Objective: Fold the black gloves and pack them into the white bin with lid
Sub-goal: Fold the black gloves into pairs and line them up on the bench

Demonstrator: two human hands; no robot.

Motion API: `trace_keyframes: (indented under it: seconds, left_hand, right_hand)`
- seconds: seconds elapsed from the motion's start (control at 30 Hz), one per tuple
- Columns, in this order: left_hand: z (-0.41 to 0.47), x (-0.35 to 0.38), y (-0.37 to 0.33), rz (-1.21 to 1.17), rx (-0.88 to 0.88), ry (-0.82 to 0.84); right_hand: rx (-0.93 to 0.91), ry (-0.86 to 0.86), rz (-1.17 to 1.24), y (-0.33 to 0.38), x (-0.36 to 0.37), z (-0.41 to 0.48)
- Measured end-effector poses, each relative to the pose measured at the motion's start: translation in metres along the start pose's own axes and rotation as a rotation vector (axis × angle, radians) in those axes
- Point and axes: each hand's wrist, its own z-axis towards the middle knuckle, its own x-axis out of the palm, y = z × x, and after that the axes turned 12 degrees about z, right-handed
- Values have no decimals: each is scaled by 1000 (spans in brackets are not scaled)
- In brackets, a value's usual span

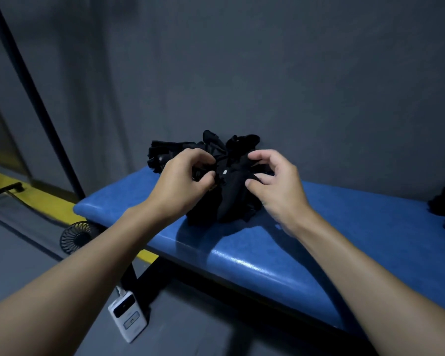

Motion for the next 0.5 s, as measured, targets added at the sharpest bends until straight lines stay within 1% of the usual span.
trace_keyframes:
  seconds: [0.13, 0.27, 0.33, 0.4, 0.5]
  left_hand:
    - [10, 10, -18, -164, -78, 103]
    - [14, 25, -45, -398, -150, 302]
    - [17, 38, -55, -464, -161, 365]
    - [19, 48, -68, -495, -156, 380]
    - [23, 61, -85, -570, -134, 358]
  right_hand:
    - [-48, 5, -8, 20, -14, -5]
    - [-62, 10, -10, 39, -39, -14]
    - [-43, -4, -29, 44, -54, -18]
    - [-28, -35, -63, 47, -70, -22]
    - [-4, -88, -86, 52, -94, -28]
